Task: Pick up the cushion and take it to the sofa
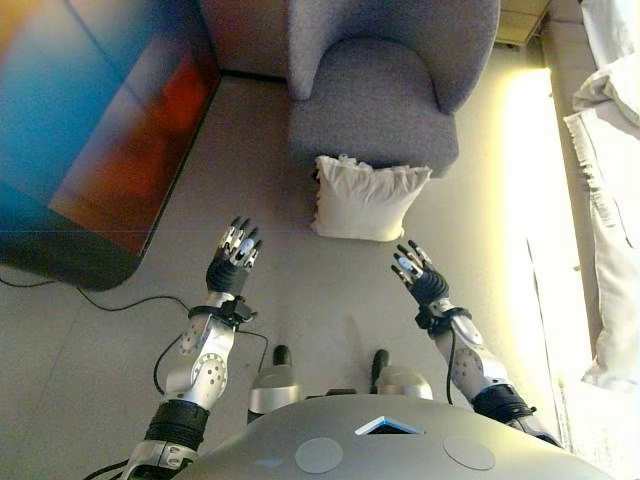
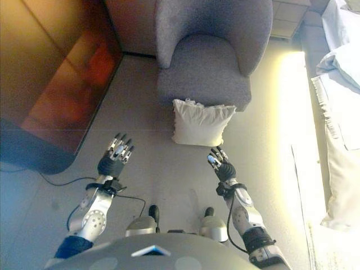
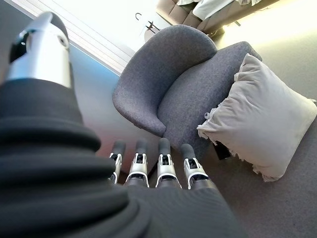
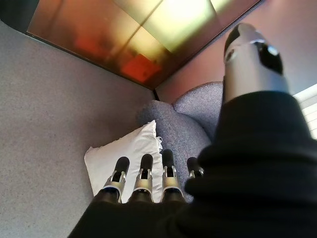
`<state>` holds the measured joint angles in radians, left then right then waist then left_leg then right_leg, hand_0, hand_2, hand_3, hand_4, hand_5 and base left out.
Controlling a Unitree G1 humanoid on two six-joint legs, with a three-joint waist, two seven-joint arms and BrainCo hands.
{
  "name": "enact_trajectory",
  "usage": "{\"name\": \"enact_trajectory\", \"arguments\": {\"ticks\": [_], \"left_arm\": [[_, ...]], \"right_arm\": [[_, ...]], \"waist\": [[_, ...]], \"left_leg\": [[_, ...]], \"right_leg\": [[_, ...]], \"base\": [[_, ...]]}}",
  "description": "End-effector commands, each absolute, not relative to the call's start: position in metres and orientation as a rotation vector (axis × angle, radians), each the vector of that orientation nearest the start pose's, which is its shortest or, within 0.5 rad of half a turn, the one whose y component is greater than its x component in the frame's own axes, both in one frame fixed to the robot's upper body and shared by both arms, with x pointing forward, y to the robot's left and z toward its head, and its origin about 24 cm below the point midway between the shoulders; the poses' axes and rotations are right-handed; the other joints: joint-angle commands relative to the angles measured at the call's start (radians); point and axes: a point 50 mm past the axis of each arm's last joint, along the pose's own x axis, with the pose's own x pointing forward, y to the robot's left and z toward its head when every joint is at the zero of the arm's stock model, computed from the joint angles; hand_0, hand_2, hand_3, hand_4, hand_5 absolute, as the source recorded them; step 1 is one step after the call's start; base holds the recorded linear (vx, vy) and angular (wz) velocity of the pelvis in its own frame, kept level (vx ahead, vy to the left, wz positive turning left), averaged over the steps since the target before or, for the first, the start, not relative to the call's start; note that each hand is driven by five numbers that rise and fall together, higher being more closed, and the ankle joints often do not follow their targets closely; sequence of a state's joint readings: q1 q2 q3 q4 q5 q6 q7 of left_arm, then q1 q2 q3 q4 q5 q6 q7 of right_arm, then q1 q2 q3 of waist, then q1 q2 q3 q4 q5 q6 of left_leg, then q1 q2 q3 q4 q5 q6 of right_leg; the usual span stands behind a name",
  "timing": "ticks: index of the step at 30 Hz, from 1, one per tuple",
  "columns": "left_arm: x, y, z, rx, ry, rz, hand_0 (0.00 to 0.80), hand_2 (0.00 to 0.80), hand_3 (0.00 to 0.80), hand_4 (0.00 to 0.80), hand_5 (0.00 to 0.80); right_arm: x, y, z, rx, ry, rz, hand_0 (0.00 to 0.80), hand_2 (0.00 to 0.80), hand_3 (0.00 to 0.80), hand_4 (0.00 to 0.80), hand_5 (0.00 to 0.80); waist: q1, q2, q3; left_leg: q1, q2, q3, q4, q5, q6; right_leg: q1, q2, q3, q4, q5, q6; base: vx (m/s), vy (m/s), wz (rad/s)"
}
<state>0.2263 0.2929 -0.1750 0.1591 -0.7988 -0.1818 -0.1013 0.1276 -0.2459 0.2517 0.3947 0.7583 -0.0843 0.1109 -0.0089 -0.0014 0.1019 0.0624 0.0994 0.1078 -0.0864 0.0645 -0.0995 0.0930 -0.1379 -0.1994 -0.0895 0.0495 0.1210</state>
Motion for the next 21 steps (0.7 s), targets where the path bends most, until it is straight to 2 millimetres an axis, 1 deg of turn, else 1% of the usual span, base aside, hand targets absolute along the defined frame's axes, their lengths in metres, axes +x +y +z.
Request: {"name": "enact_trajectory", "arguments": {"ticks": [1,8,12,15,18,21], "left_arm": [[0.199,0.194,-0.008,-0.446,0.137,-0.058,0.000,0.000,0.000,0.000,0.000],[0.200,0.195,-0.008,-0.457,0.134,-0.040,0.000,0.000,0.000,0.000,0.000],[0.198,0.198,-0.008,-0.457,0.122,-0.038,0.000,0.000,0.000,0.000,0.000],[0.196,0.200,-0.008,-0.430,0.121,-0.031,0.000,0.000,0.000,0.000,0.000],[0.196,0.204,-0.005,-0.322,0.107,-0.029,0.000,0.000,0.000,0.000,0.000],[0.203,0.212,0.000,-0.331,0.086,-0.016,0.000,0.000,0.000,0.000,0.000]], "right_arm": [[0.203,-0.161,-0.049,0.514,0.351,0.090,0.000,0.000,0.000,0.000,0.000],[0.203,-0.161,-0.049,0.514,0.352,0.092,0.000,0.000,0.000,0.000,0.000],[0.201,-0.162,-0.050,0.518,0.355,0.086,0.000,0.000,0.000,0.000,0.000],[0.198,-0.162,-0.051,0.522,0.357,0.081,0.000,0.000,0.000,0.000,0.000],[0.195,-0.161,-0.052,0.525,0.369,0.089,0.000,0.000,0.000,0.000,0.000],[0.195,-0.161,-0.053,0.518,0.377,0.107,0.000,0.000,0.000,0.000,0.000]], "waist": [[0.017,-0.015,-0.021],[0.016,-0.016,-0.020],[0.013,-0.019,-0.021],[0.008,-0.022,-0.023],[-0.001,-0.027,-0.028],[-0.009,-0.029,-0.028]], "left_leg": [[-0.014,-0.018,0.027,0.037,-0.049,0.025],[-0.017,-0.022,0.024,0.040,-0.050,0.027],[-0.014,-0.021,0.032,0.051,-0.058,0.029],[-0.013,-0.018,0.044,0.056,-0.061,0.029],[-0.010,-0.016,0.058,0.059,-0.062,0.031],[-0.011,-0.021,0.065,0.065,-0.068,0.038]], "right_leg": [[-0.034,0.011,0.003,0.041,-0.009,0.020],[-0.036,0.011,0.009,0.042,-0.008,0.020],[-0.038,0.005,0.012,0.047,-0.008,0.023],[-0.039,0.001,0.013,0.056,-0.013,0.025],[-0.042,-0.004,0.020,0.067,-0.017,0.028],[-0.050,-0.010,0.036,0.079,-0.021,0.030]], "base": [[0.000,0.000,0.00],[0.000,0.000,0.00],[0.008,0.002,0.00],[0.038,0.014,-0.01],[0.045,0.030,-0.02],[0.037,0.050,-0.10]]}}
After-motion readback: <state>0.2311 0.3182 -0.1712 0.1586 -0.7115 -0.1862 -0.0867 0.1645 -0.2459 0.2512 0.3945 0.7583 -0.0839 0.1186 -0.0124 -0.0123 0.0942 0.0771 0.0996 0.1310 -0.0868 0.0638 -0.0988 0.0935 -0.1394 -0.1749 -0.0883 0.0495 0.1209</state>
